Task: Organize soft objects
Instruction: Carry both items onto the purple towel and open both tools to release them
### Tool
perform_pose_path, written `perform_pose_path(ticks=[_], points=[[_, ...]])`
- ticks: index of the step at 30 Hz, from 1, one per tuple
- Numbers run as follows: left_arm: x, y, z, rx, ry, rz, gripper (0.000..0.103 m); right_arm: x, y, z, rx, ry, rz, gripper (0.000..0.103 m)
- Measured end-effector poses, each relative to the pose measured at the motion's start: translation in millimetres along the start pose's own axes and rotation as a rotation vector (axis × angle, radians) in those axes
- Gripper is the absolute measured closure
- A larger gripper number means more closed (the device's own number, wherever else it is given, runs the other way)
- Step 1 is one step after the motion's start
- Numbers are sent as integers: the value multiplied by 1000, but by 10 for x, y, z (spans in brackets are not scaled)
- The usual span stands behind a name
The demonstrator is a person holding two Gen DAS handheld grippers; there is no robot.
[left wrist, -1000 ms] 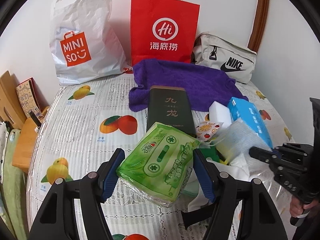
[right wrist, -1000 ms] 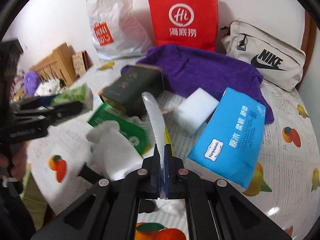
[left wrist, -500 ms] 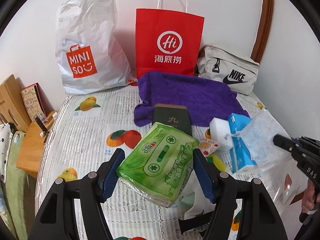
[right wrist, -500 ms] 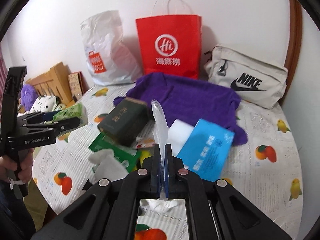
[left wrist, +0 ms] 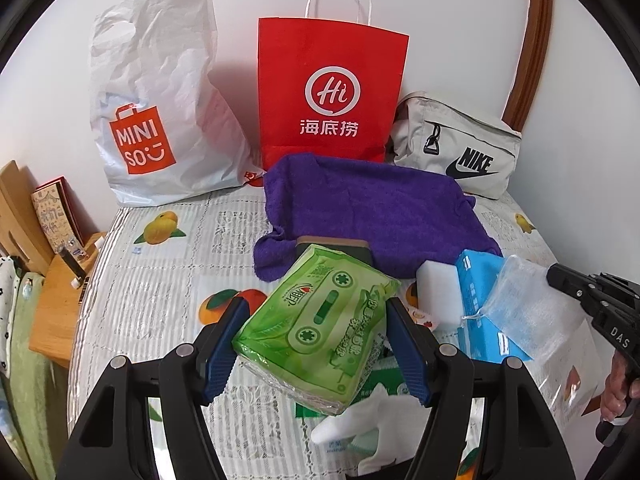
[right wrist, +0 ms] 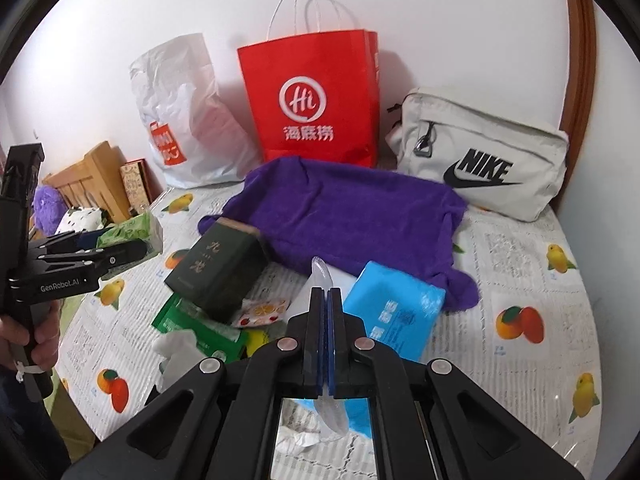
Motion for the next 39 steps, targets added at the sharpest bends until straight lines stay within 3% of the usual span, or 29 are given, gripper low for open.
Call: perform_pose_path(ticks=[19,34,39], points=[[484,-466,-67,26,25,-3,36,448,-597,-316,-3,24,-63,102],[1453,-661,-118,27,49,82,36,1299,-838,-734,50,56,-84,102],[1785,-708,-89,22,45,106,36,1586,-837,-823,68,51,-46,102]])
Point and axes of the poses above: each gripper's, at about its wrist camera, not at the fingertips, and x roughly the way its jaws point, z to its left, y to its underside, the point moved 2 cm from there along x, roughly the way its jaws point, and after that the axes turned 15 degrees about -z, right-handed, at the moved point
